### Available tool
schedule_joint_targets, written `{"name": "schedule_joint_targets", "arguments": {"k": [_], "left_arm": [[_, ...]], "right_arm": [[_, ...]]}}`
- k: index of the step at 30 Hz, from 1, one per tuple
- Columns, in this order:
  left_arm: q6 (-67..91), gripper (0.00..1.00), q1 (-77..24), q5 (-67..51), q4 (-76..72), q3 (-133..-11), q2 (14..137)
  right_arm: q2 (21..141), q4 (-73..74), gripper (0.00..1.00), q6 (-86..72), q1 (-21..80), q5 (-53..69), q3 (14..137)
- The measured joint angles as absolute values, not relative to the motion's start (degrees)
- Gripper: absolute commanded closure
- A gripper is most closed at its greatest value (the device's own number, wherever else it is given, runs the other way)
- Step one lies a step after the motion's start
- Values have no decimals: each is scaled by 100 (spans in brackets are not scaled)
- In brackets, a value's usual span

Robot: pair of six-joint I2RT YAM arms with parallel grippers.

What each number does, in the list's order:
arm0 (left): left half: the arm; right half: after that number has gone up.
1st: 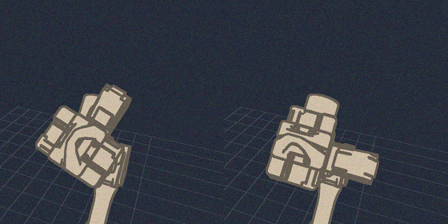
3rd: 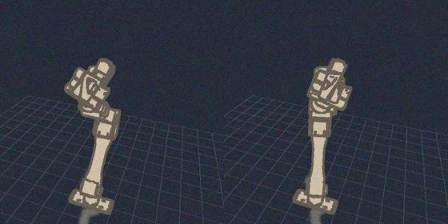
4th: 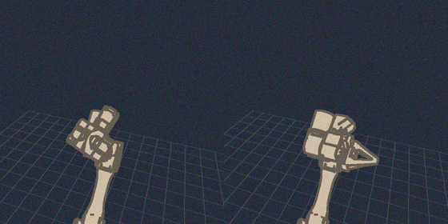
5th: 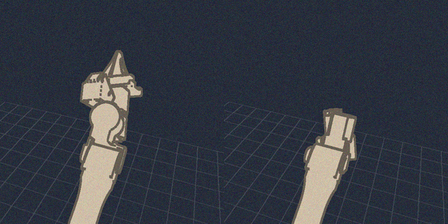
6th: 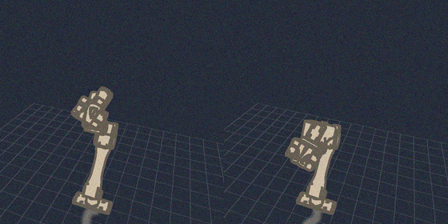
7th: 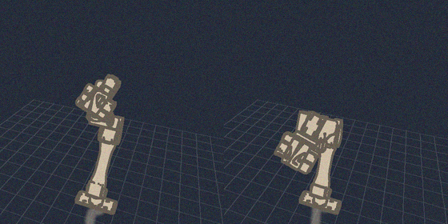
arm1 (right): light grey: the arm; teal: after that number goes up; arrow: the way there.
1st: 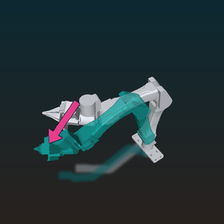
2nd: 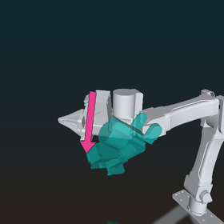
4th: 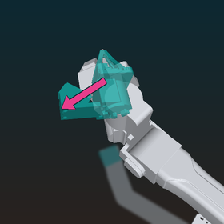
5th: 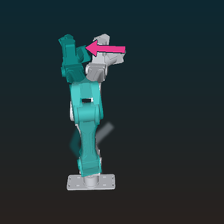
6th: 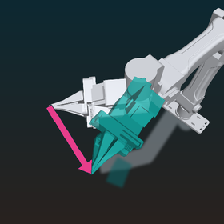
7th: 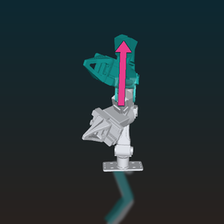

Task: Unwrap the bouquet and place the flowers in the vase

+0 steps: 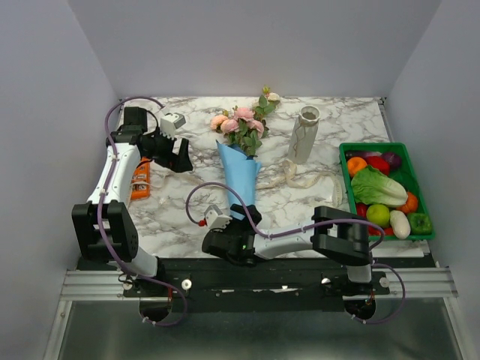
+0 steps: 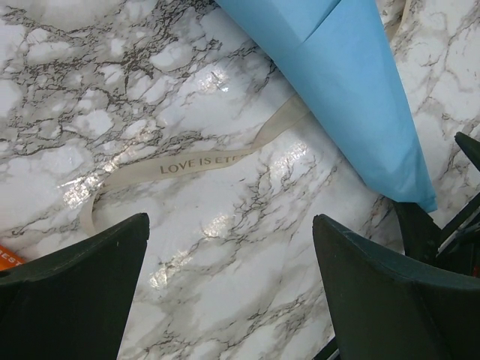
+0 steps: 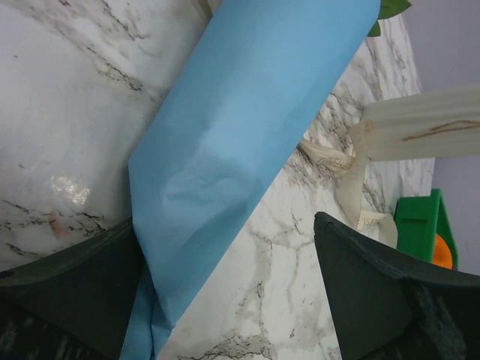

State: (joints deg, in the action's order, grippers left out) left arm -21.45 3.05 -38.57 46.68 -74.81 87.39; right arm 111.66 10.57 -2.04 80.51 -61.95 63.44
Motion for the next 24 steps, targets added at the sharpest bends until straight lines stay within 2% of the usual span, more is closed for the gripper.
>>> {"name": "schedule_joint_targets", "arguments": {"k": [4, 11, 13, 19, 24], "left_arm": [[-2145, 1, 305, -3859, 4665, -7454, 8735], [-2141, 1, 305, -3861, 4674, -7369, 8735], [-2141, 1, 305, -3861, 4674, -7347, 8735], [-2121, 1, 305, -3863, 4678, -7338, 8733], [-2115, 1, 305, -3909, 4681, -7338, 8733]], "right_arm": [[11174, 1024, 12, -209, 8018, -6466, 6344], [11054, 432, 32, 176, 8014, -6587, 6178], [10973, 209, 34, 338, 8012, -6606, 6139], [10429, -189, 33, 504, 7975, -6705, 6110], [9668, -401, 17, 454, 7937, -6980, 6012]]}}
